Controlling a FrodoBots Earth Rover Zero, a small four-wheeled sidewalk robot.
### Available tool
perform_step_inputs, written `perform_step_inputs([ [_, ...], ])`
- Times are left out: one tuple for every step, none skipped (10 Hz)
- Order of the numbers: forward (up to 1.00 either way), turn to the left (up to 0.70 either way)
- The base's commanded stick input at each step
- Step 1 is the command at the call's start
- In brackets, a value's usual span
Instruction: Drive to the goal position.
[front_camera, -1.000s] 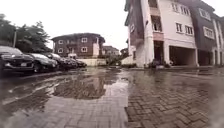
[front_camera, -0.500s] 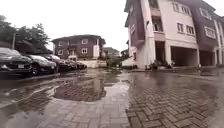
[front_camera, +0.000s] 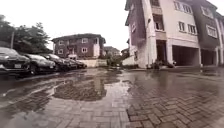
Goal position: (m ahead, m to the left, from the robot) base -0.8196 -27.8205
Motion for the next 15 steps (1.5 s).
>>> perform_step_inputs([
  [0.37,0.00],
  [0.39,0.00],
  [0.43,0.00],
  [0.50,0.00],
  [0.50,0.00],
  [0.50,0.00],
  [0.50,0.00],
  [0.50,0.00],
  [0.50,0.00],
  [0.50,0.00],
  [0.50,0.00],
  [0.50,0.00],
  [0.50,-0.50],
  [0.50,-0.50],
  [0.50,-0.50],
])
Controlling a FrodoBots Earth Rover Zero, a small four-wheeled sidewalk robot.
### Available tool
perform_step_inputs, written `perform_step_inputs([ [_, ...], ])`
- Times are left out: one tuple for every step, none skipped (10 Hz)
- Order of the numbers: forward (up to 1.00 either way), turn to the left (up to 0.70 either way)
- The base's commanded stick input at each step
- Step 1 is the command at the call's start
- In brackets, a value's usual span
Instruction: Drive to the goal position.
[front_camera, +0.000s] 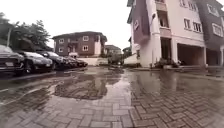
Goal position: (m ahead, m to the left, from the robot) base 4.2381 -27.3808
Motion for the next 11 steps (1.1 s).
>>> perform_step_inputs([
  [0.50,-0.50],
  [0.50,-0.50],
  [0.50,-0.50],
  [0.50,-0.50],
  [0.50,-0.50],
  [0.50,-0.50],
  [0.50,-0.50],
  [0.50,-0.50],
  [0.50,-0.50],
  [0.50,-0.50],
  [0.50,-0.50],
])
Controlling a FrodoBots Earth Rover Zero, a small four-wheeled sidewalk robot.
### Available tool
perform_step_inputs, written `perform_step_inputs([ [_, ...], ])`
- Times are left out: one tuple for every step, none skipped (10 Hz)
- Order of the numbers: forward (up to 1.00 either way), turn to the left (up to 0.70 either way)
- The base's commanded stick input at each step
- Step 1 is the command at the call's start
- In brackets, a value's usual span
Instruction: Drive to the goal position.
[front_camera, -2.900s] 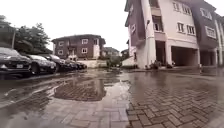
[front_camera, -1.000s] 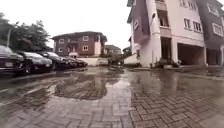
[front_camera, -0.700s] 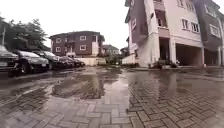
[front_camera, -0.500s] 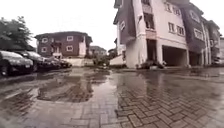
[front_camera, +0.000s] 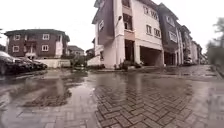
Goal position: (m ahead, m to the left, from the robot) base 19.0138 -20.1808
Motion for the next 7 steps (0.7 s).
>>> perform_step_inputs([
  [0.50,-0.50],
  [0.50,-0.50],
  [0.50,-0.50],
  [0.50,-0.50],
  [0.50,0.00],
  [0.50,0.00],
  [0.50,0.00],
])
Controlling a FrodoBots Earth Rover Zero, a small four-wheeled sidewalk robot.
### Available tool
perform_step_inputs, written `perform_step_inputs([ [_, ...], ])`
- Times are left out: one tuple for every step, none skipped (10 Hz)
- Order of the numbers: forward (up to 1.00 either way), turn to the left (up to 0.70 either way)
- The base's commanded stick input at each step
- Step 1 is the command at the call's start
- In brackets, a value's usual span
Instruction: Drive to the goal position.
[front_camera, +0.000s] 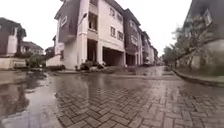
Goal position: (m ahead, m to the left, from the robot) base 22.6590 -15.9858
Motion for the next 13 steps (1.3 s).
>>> perform_step_inputs([
  [0.50,0.00],
  [0.50,0.00],
  [0.50,0.00],
  [0.50,0.00],
  [0.50,0.00],
  [0.50,0.00],
  [0.50,0.00],
  [0.50,0.00],
  [0.50,0.00],
  [0.50,0.00],
  [0.50,0.00],
  [0.50,0.00],
  [0.50,0.00],
])
